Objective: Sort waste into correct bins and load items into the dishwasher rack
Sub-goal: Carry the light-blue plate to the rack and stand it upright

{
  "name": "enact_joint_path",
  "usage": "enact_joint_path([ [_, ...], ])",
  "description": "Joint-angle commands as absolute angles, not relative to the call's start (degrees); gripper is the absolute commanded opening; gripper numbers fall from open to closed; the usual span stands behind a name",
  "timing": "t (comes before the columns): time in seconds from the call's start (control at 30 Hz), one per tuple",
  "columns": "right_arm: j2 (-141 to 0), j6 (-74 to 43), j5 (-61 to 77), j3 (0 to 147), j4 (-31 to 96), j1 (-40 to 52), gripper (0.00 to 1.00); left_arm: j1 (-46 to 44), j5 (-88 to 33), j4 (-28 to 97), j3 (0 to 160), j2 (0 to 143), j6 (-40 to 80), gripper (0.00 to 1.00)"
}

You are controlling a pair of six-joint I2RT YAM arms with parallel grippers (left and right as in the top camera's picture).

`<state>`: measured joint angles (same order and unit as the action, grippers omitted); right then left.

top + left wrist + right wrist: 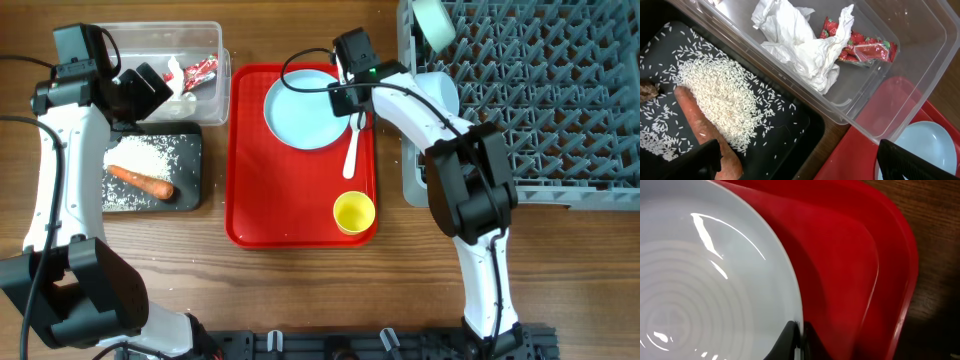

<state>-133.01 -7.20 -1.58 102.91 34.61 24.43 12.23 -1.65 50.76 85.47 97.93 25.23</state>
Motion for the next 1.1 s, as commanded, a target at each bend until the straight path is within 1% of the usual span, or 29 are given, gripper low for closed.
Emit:
enact_joint_path([
  [0.0,-126.72,-3.75,-7.16,103.68,36.07,24.34,0.04,12.27,-2.11,50.65,85.34,98.28,25.78,1.00],
  [0.1,-117.14,-1.23,-14.57,103.68,36.14,24.34,0.04,12.27,-2.09,50.65,85.34,98.28,25.78,1.00],
  [0.23,-107.50,2.50,-31.27,103.68,34.96,24.34,0.04,12.27,-2.09,50.65,85.34,98.28,25.78,1.00],
  [0.3,-104.47,4.69,-42.57,103.66,33.67,24.12,0.04,12.27,-2.11,50.65,85.34,98.28,25.78,1.00],
  [0.37,-102.00,7.14,-53.87,103.68,31.55,21.82,0.04,12.27,-2.11,50.65,85.34,98.28,25.78,1.00],
  [0.47,-101.69,11.66,-59.77,103.57,31.07,16.25,0.04,12.27,-2.11,50.65,85.34,98.28,25.78,1.00],
  [0.57,-101.78,12.51,-57.65,103.50,31.53,9.15,0.04,12.27,-2.09,50.65,85.34,98.28,25.78,1.00],
  [0.67,-101.80,13.54,-45.19,103.15,31.38,4.19,0.04,12.27,-2.11,50.65,85.34,98.28,25.78,1.00],
  [0.7,-101.80,13.52,-43.62,102.50,30.59,3.49,0.04,12.27,-2.11,50.65,85.34,98.28,25.78,1.00],
  [0.9,-106.61,15.05,-43.68,101.43,27.77,3.01,0.04,12.27,-2.11,50.65,85.34,98.28,25.78,1.00],
  [1.0,-110.06,15.14,-48.25,101.43,24.77,2.85,0.04,12.27,-2.11,50.65,85.34,98.28,25.78,1.00],
  [1.07,-111.31,16.14,-47.33,101.43,23.59,2.59,0.04,12.27,-2.11,50.65,85.34,98.28,25.78,1.00],
])
